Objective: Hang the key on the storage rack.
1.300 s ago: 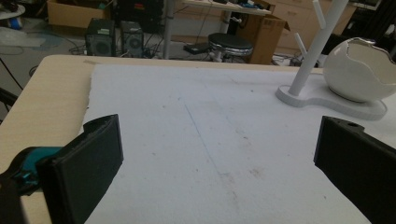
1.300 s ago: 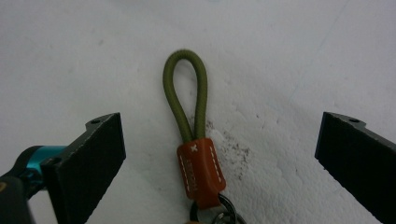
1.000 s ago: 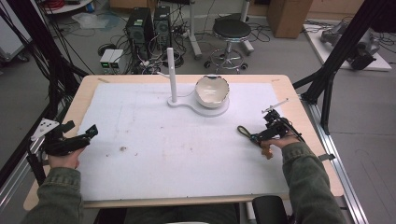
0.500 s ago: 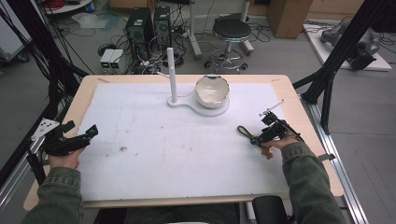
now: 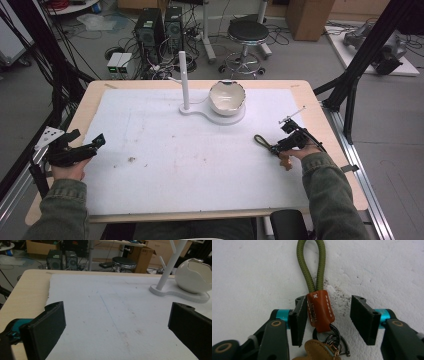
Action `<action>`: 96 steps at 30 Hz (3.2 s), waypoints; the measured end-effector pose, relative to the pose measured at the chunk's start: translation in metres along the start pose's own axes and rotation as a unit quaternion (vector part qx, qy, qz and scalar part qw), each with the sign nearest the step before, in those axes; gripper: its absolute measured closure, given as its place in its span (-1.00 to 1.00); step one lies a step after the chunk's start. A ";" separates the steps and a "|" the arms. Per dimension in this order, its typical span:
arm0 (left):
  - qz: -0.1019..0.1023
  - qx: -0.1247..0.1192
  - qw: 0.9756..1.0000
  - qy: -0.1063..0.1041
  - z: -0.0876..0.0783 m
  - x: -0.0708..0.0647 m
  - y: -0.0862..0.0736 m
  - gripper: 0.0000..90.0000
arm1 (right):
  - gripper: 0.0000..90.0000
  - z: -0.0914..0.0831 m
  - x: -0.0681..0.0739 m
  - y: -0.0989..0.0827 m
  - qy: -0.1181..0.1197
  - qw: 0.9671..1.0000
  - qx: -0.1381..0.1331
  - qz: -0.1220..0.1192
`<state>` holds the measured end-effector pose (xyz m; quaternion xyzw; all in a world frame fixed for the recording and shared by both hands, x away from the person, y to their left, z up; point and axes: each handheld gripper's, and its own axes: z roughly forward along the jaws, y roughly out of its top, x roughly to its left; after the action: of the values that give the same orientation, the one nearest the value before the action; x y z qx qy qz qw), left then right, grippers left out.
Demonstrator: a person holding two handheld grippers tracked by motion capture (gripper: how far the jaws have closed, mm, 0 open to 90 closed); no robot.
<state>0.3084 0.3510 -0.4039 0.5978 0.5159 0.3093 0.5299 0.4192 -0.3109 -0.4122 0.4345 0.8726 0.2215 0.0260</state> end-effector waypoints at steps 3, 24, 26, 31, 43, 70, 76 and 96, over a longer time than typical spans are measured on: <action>0.001 0.000 1.000 -0.001 0.000 0.000 0.000 -0.96 | 0.29 0.000 0.002 0.000 0.007 1.000 0.004 -0.008; 0.006 0.004 1.000 -0.002 0.002 -0.001 0.000 -0.96 | 0.72 -0.001 0.008 0.000 0.001 1.000 0.010 -0.007; 0.008 0.003 1.000 -0.003 0.001 -0.001 0.000 -0.96 | 0.72 -0.003 0.008 0.000 0.002 1.000 0.005 -0.004; 0.007 -0.001 1.000 -0.002 0.000 -0.001 0.000 -0.96 | 0.71 -0.010 0.013 0.001 0.006 1.000 -0.008 -0.001; 0.005 -0.003 1.000 -0.004 0.000 -0.001 0.001 -0.96 | 0.71 -0.026 0.041 0.027 0.026 0.999 -0.040 -0.023; 0.000 -0.009 1.000 -0.005 -0.001 -0.001 0.001 -0.96 | 0.71 -0.066 0.089 0.090 0.047 0.990 -0.113 -0.074; -0.001 -0.009 1.000 -0.007 -0.001 0.000 0.001 -0.96 | 0.71 -0.071 0.098 0.108 0.052 0.988 -0.121 -0.079; -0.003 -0.008 1.000 -0.011 0.000 0.000 0.001 -0.96 | 0.70 -0.072 0.118 0.166 0.055 0.987 -0.127 -0.078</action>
<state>0.3084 0.3510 -0.4024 0.5951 0.5093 0.3057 0.5414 0.4529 -0.1589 -0.2621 0.3456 0.8686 0.3517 0.0498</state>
